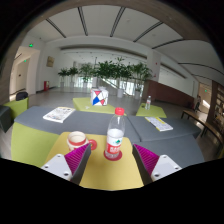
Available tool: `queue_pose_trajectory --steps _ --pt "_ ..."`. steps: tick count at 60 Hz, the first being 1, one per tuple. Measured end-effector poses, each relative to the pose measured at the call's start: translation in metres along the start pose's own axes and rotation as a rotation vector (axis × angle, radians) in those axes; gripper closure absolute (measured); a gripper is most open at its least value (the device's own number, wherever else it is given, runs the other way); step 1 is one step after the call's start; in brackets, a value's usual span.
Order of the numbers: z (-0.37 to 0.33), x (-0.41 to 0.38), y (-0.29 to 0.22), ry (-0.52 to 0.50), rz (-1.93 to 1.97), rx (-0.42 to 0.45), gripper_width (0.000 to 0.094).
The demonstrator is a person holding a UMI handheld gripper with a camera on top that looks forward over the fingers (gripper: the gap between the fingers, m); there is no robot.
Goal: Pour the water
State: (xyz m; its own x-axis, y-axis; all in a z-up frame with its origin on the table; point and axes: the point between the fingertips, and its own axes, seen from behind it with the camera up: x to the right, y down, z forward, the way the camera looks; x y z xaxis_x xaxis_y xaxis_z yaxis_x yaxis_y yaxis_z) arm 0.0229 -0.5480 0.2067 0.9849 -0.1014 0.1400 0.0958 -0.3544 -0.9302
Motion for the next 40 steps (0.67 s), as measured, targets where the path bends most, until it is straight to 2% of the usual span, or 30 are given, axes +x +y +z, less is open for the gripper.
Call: queue_pose_trajectory --steps 19,40 --pt "-0.115 -0.006 -0.009 0.006 0.019 0.044 0.0081" --pt "-0.154 -0.011 0.016 0.004 0.033 0.043 0.008"
